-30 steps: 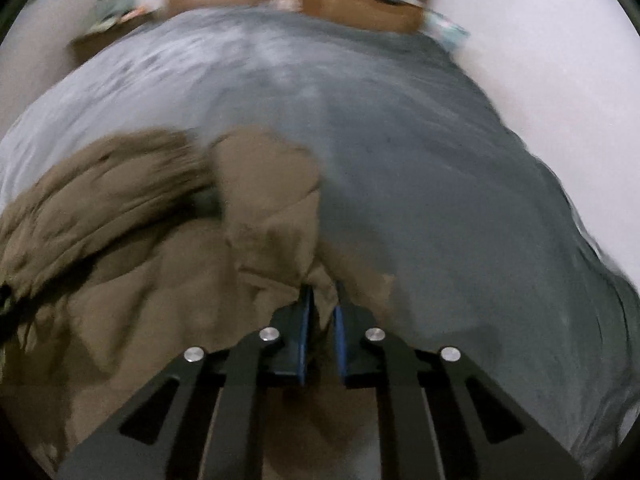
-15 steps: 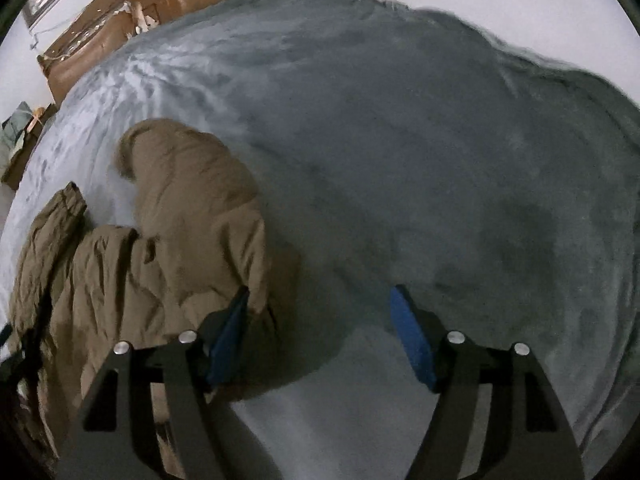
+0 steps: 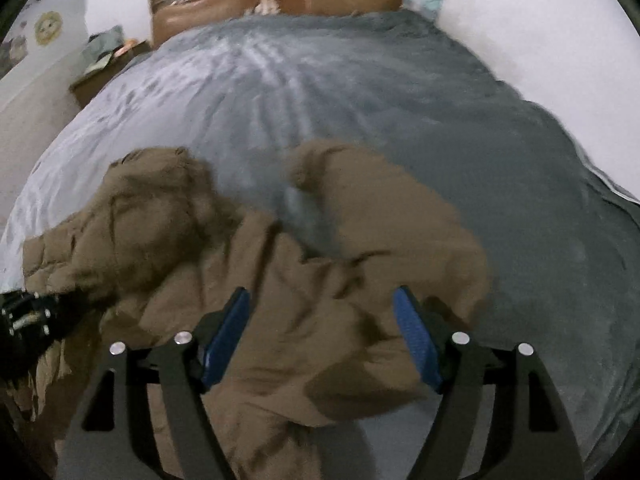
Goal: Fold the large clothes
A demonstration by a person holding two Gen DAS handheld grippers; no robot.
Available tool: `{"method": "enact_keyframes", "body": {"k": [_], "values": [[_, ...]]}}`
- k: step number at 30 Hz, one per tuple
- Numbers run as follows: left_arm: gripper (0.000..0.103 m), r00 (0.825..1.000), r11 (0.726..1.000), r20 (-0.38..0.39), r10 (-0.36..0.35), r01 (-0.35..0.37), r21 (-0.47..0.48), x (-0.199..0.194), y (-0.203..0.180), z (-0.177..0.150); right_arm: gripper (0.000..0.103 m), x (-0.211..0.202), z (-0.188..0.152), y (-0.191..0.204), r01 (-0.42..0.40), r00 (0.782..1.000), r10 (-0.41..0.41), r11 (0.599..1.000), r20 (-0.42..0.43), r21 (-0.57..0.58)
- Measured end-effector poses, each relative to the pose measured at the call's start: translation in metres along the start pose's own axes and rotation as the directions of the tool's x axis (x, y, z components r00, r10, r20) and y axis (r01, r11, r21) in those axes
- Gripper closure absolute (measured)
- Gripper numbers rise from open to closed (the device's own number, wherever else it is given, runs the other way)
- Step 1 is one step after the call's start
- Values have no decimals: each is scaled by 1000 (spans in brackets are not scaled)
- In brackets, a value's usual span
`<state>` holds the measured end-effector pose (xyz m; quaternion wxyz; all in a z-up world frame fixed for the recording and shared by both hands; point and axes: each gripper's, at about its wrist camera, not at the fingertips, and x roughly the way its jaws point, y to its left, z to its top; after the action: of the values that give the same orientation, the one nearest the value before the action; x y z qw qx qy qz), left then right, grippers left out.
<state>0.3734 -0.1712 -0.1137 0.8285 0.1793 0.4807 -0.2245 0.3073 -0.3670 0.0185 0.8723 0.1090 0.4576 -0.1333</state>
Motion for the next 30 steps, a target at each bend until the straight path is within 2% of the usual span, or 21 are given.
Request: {"method": "enact_keyframes", "body": {"k": [3, 5, 6, 7, 9, 11, 13, 15, 16, 17, 18, 19, 20, 21, 22, 24, 30], "values": [[89, 1000, 999, 4, -4, 4, 39, -7, -13, -15, 28, 14, 1, 18, -24, 999, 24, 999, -30, -27], [79, 1000, 999, 3, 19, -19, 34, -6, -15, -14, 28, 25, 3, 26, -68, 996, 67, 998, -58, -16], [64, 1000, 1000, 14, 18, -18, 25, -8, -13, -13, 28, 33, 4, 26, -85, 994, 85, 996, -71, -5], [42, 1000, 1000, 21, 20, -21, 16, -7, -13, -10, 28, 43, 5, 29, -113, 989, 114, 993, -98, 23], [26, 998, 999, 46, 35, -35, -6, -14, -9, -10, 28, 49, -4, 25, -164, 978, 170, 985, -122, 63], [24, 998, 999, 57, 29, -28, -16, -23, -5, -3, 28, 66, -6, 31, -205, 963, 219, 973, -157, 102], [17, 996, 998, 75, 54, -52, -27, -31, -4, -6, 28, 81, -10, 41, -217, 953, 238, 968, -190, 126], [14, 993, 996, 91, 80, -77, -42, -40, 6, -9, 29, 91, -13, 50, -260, 936, 288, 953, -203, 155], [13, 991, 995, 93, 91, -86, -57, -46, 15, -20, 30, 94, -15, 57, -271, 931, 302, 949, -207, 164], [13, 991, 992, 85, 103, -96, -88, -46, 26, -20, 30, 96, -16, 60, -258, 935, 288, 953, -206, 159], [13, 991, 988, 74, 110, -101, -116, -47, 41, -22, 35, 95, -17, 64, -238, 944, 264, 960, -198, 145], [13, 992, 985, 63, 112, -102, -137, -42, 47, -18, 49, 93, -19, 69, -210, 955, 231, 970, -188, 124], [13, 993, 979, 44, 111, -101, -175, -39, 59, -19, 56, 93, -19, 70, -195, 960, 213, 974, -179, 114], [13, 993, 976, 37, 108, -99, -193, -43, 67, -24, 76, 90, -20, 71, -185, 966, 200, 977, -166, 102], [13, 994, 972, 33, 109, -99, -213, -46, 76, -27, 88, 86, -21, 70, -175, 970, 187, 981, -155, 89], [13, 993, 966, 32, 116, -105, -237, -46, 84, -30, 96, 77, -22, 64, -172, 975, 180, 983, -134, 69], [13, 991, 958, 23, 131, -121, -259, -50, 97, -43, 97, 55, -27, 50, -84, 990, 82, 996, -114, -16]]}}
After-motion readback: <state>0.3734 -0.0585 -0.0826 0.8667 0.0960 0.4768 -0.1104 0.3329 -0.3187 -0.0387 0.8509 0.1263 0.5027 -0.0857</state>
